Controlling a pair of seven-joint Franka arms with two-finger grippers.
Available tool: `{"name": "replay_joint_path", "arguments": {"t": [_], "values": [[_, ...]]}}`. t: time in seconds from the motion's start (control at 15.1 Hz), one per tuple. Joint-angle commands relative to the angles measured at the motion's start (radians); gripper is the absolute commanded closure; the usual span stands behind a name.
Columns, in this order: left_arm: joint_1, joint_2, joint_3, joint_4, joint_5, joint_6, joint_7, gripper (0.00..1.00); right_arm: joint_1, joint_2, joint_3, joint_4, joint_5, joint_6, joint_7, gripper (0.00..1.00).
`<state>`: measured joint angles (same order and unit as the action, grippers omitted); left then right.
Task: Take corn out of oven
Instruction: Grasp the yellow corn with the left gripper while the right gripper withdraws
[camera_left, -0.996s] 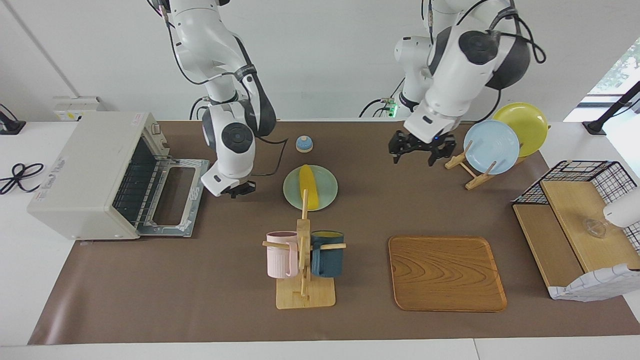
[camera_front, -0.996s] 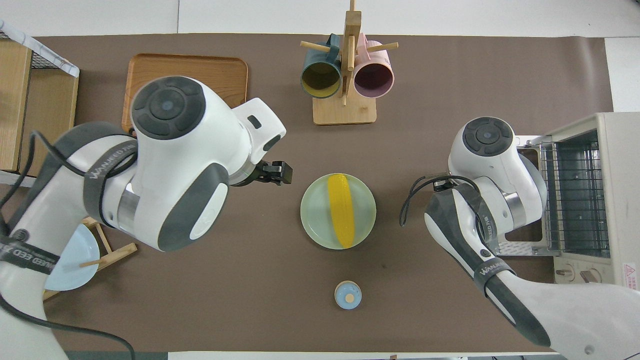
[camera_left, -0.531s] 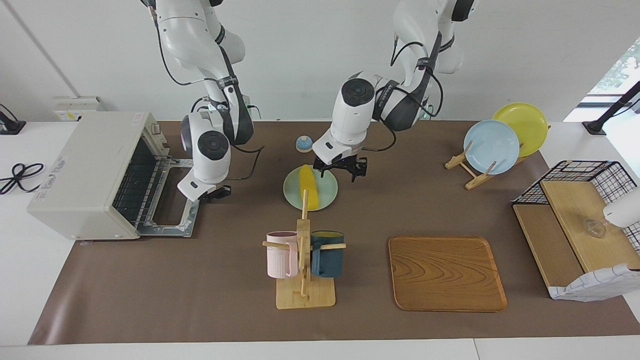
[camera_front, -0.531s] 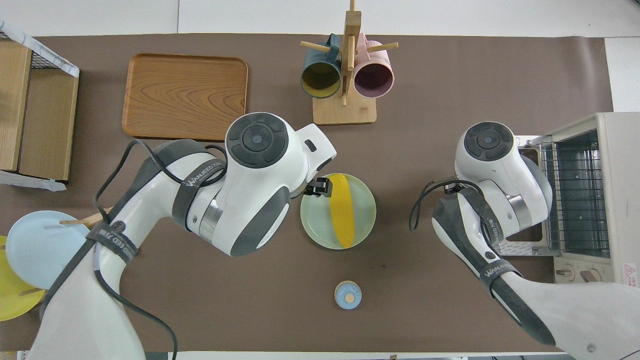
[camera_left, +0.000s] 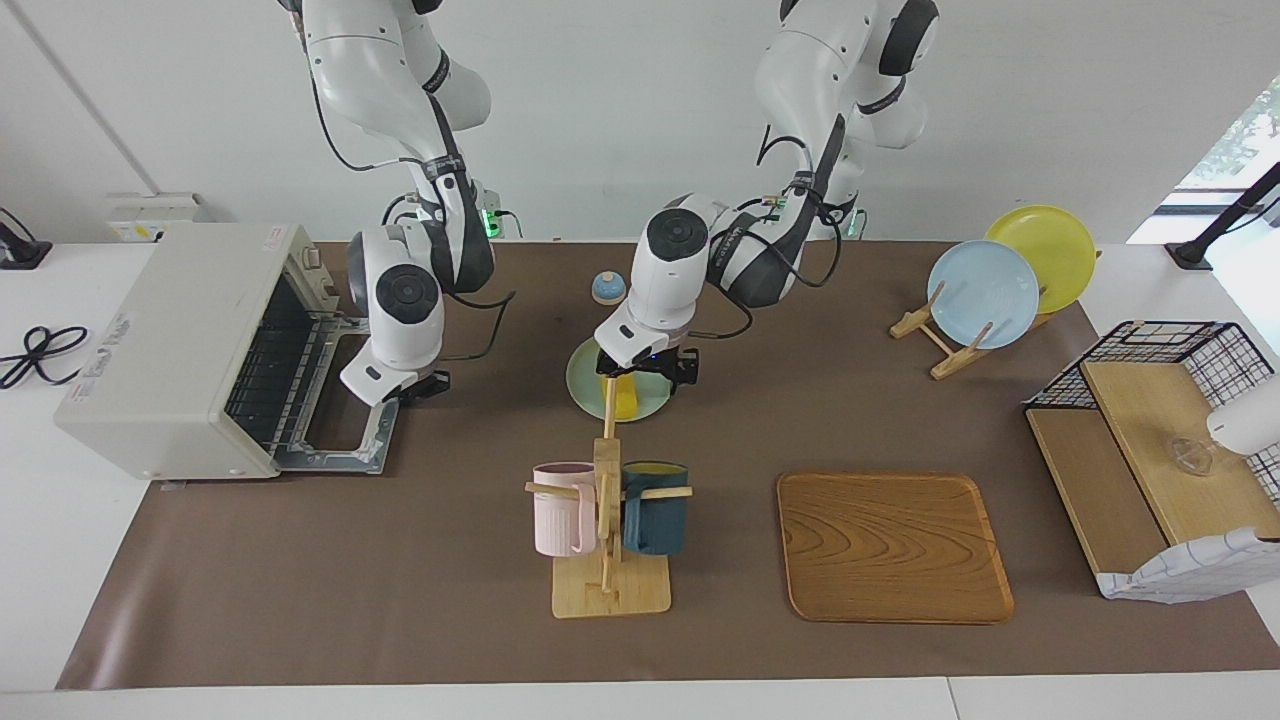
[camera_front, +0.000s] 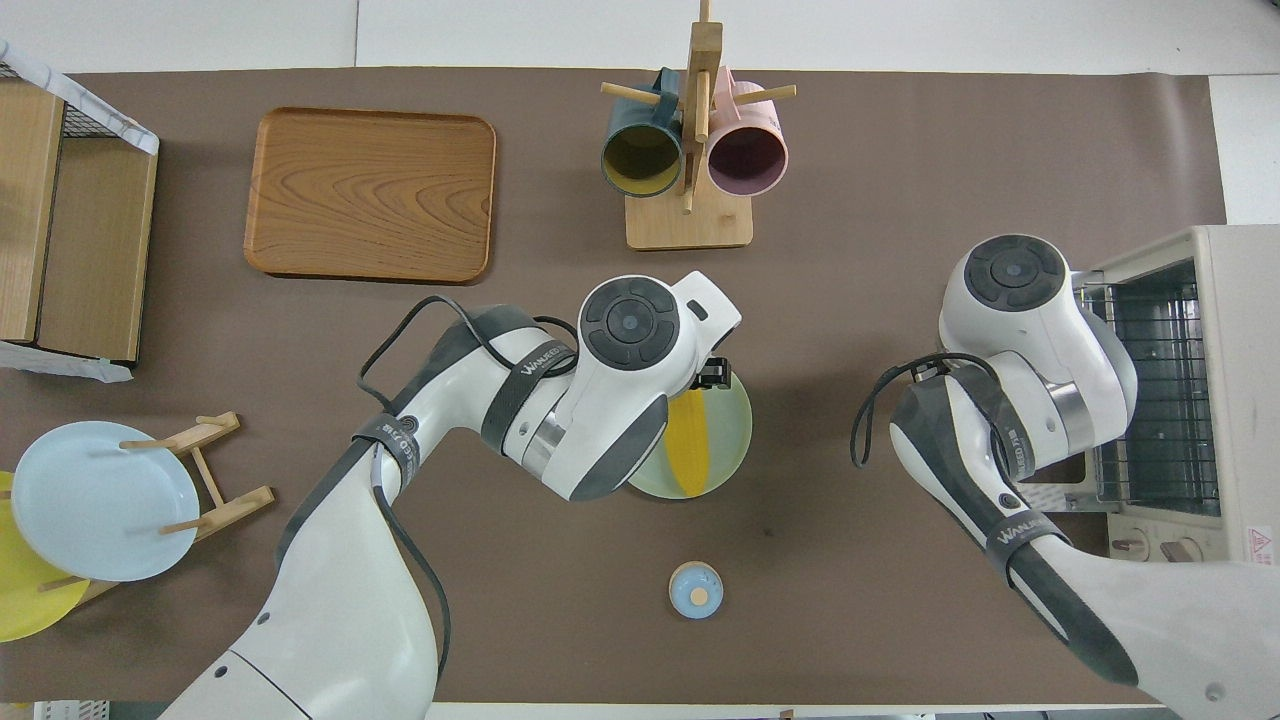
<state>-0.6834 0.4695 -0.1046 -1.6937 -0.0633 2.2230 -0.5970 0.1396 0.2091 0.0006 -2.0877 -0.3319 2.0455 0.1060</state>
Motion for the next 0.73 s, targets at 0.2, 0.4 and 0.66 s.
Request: {"name": "replay_joint_path", "arguments": {"t": [0.2,0.4,0.66], "values": [[-0.022,-0.006,0.020,-0.070,0.007,0.085,-0.033,0.00,-0.084,-0.160,-0.008,0.084,-0.018,-0.229,-0.228,1.00],[-0.022,-0.006,0.020,-0.081,0.007,0.110,-0.055,0.00,-0.181,-0.184,-0.007,0.084,-0.015,-0.231,-0.362,1.00],[-0.022,-0.006,0.019,-0.081,0.007,0.113,-0.067,0.60,-0.247,-0.229,-0.010,0.089,0.033,-0.232,-0.448,1.00]]}}
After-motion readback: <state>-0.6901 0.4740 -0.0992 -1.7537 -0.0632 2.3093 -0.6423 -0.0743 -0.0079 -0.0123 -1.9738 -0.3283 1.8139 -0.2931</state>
